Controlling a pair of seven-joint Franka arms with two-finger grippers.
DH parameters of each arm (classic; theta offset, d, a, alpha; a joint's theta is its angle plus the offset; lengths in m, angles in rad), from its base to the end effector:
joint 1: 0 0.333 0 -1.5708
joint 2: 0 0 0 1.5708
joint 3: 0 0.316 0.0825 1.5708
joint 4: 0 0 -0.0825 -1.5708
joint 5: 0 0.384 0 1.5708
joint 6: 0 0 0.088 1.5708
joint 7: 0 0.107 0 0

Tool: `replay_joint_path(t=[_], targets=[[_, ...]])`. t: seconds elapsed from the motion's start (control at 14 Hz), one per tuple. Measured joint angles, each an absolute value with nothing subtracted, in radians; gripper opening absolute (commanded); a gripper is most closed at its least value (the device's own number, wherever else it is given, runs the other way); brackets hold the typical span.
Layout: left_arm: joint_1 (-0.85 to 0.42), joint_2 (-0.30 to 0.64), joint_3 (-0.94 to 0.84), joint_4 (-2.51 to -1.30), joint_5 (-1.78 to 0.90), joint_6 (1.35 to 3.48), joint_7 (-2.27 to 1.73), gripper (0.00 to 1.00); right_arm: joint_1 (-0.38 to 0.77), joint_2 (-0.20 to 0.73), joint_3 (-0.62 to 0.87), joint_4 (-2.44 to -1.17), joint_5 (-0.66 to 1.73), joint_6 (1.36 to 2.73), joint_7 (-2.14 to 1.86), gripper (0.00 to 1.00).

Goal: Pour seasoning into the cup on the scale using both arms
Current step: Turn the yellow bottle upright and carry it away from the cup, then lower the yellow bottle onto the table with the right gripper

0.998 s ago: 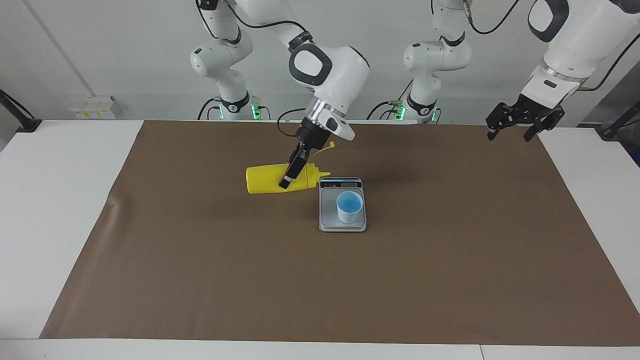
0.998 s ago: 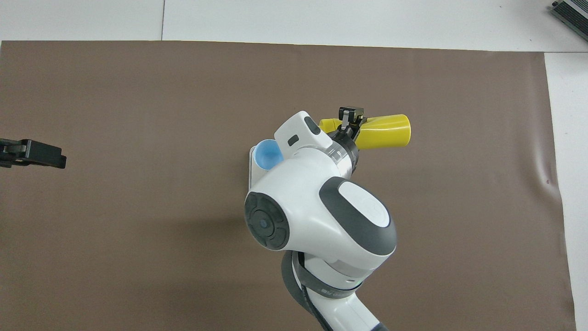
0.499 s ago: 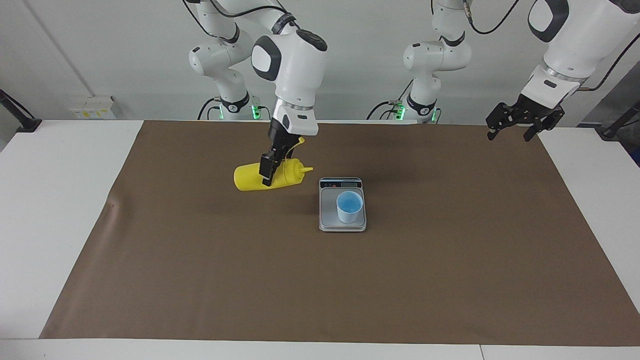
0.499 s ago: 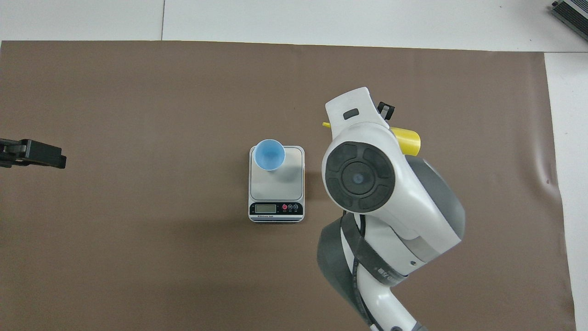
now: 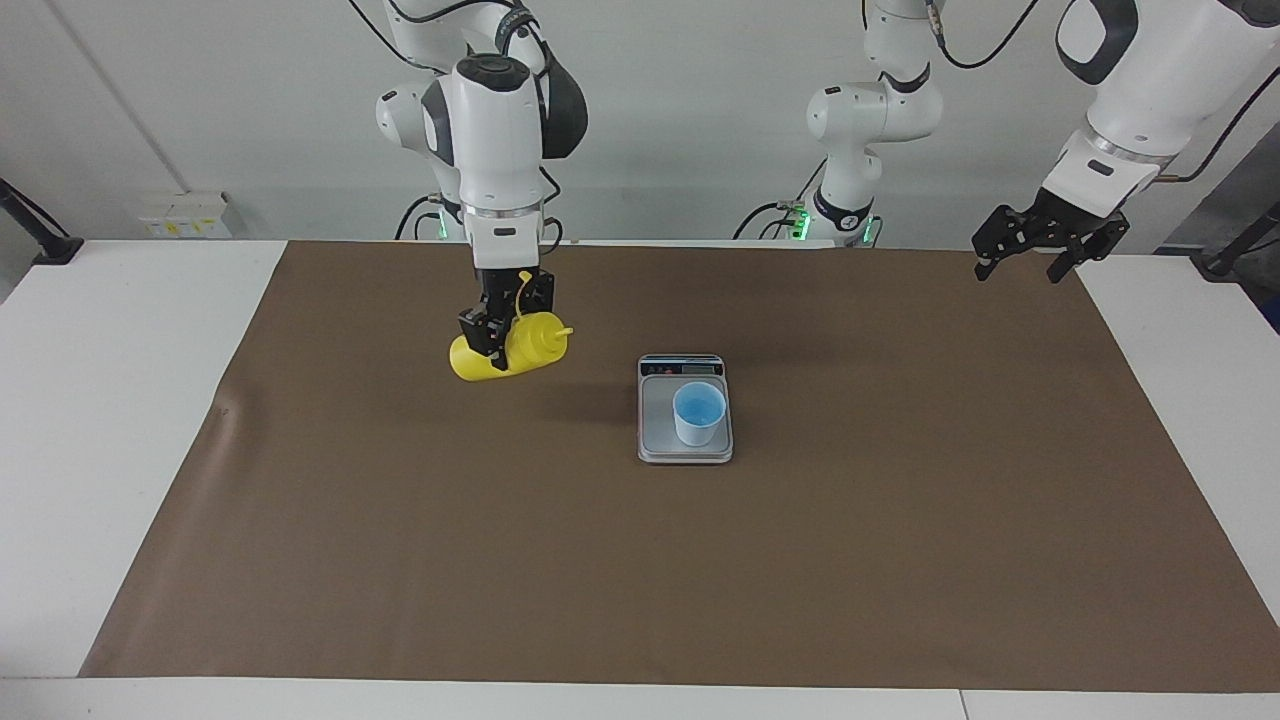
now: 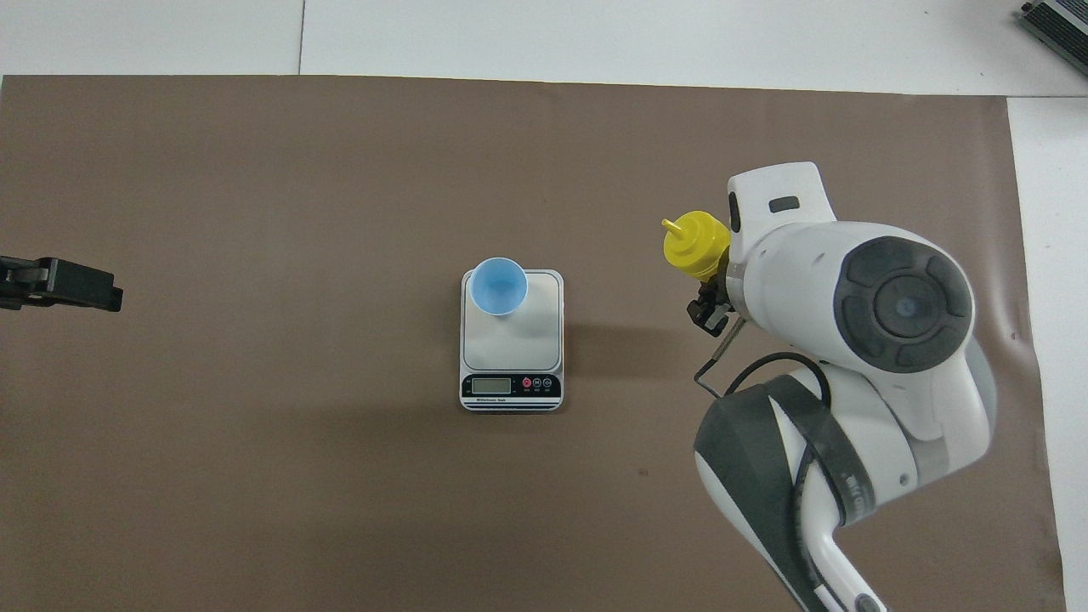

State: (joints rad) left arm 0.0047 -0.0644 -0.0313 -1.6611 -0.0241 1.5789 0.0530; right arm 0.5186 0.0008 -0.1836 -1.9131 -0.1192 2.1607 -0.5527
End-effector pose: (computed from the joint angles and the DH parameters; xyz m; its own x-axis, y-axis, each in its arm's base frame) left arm 0.5338 -0.0173 0.6176 0.9967 -0.0792 -0.0166 -0.0788 -0.9966 0.0230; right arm 0.5528 0.1874 0.5155 0.5686 0.8095 0.1459 0.7787 -0.5869 0.2217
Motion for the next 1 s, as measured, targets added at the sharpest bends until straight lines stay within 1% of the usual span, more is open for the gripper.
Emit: replay_joint_path(t=[0.21, 0.36, 0.43, 0.71, 0.86, 1.0], targets=[[0.005, -0.064, -0.031, -1.661, -0.024, 1.579, 0.053, 1.00, 0.424, -0.008, -0.185, -1.927, 0.031, 2.161, -0.631, 0.00], [0.005, -0.064, -0.031, -1.661, -0.024, 1.579, 0.053, 1.00, 0.366, -0.024, -0.186, -1.968, 0.092, 2.171, -0.665, 0.00], [0.005, -0.064, -0.031, -1.661, -0.024, 1.579, 0.053, 1.00, 0.346, -0.037, -0.186, -2.004, 0.129, 2.208, -0.701, 0.00], [0.005, -0.064, -0.031, -1.661, -0.024, 1.579, 0.053, 1.00, 0.287, -0.085, -0.187, -2.180, 0.284, 2.425, -0.913, 0.00], [0.005, -0.064, -0.031, -1.661, -0.024, 1.579, 0.053, 1.00, 0.270, -0.096, -0.187, -2.267, 0.467, 2.550, -1.112, 0.00], [0.005, -0.064, -0.031, -1.661, -0.024, 1.579, 0.053, 1.00, 0.259, -0.093, -0.187, -2.323, 0.733, 2.609, -1.370, 0.00]])
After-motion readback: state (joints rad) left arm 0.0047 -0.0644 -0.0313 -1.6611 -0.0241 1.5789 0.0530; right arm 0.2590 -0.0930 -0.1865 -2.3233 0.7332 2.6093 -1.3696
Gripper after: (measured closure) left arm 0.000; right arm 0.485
